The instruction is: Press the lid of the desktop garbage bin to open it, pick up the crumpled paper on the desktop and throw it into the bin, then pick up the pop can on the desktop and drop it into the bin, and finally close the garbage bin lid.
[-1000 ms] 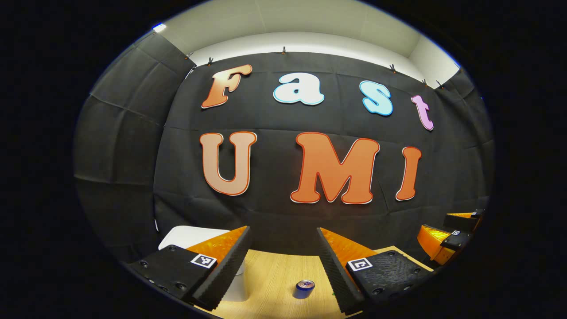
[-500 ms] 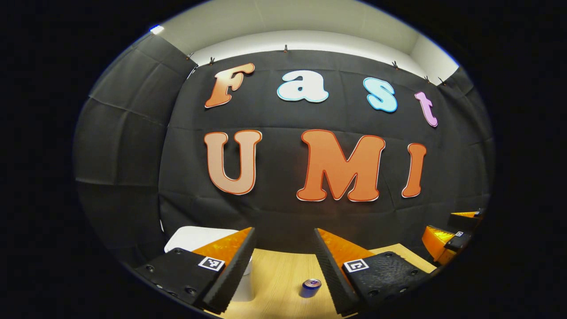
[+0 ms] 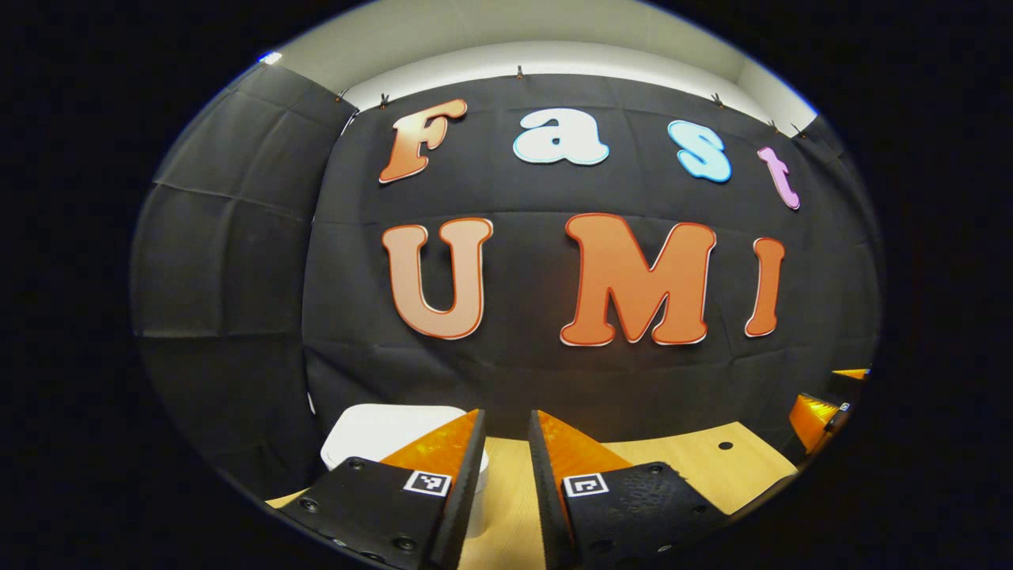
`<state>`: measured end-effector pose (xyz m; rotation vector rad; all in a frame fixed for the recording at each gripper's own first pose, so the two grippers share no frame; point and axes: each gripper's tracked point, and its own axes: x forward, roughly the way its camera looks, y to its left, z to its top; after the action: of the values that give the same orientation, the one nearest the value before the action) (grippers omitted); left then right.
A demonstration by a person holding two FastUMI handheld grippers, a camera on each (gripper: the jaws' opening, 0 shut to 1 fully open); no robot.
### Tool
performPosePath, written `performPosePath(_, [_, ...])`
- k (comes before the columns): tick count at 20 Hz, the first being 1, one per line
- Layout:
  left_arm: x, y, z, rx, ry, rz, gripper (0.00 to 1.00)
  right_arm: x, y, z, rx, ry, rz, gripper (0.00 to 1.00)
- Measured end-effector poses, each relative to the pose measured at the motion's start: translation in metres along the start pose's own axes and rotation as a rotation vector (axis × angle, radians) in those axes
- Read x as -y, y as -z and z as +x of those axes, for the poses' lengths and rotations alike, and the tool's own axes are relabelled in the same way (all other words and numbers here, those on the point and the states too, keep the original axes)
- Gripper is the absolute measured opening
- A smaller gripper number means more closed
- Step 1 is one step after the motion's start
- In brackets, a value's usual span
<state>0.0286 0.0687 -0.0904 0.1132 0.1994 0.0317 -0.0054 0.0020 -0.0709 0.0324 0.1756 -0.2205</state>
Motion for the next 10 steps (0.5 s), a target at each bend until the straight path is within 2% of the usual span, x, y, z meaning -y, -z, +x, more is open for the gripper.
performPosePath(3, [-0.032,0.006,0.013,-0.046,-0.069,0.009,0.23,0.000,0.002,0.002,-0.001,0.001,-0.002,0.91])
performPosePath(4, [-0.046,0.007,0.016,-0.058,-0.089,0.010,0.10,0.000,0.002,0.002,-0.002,0.002,-0.003,0.91])
performPosePath(6, [-0.064,0.011,0.023,-0.086,-0.108,-0.004,0.01,0.000,0.004,0.003,-0.006,0.003,-0.003,0.91])
performPosePath(10, [-0.091,0.017,0.040,-0.133,-0.113,-0.012,0.00,0.001,0.008,0.007,-0.014,0.010,-0.005,0.91])
